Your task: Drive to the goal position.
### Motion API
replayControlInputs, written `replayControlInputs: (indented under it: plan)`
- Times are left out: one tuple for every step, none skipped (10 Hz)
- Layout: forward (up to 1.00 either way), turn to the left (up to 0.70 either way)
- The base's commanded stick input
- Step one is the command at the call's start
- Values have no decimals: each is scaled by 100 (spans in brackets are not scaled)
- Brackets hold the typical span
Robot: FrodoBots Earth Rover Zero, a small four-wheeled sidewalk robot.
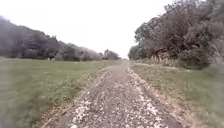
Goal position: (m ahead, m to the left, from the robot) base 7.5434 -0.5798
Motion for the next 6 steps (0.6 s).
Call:
replayControlInputs:
  plan:
    - [53,-3]
    - [53,-3]
    - [53,-3]
    - [53,-3]
    - [53,-3]
    - [53,-3]
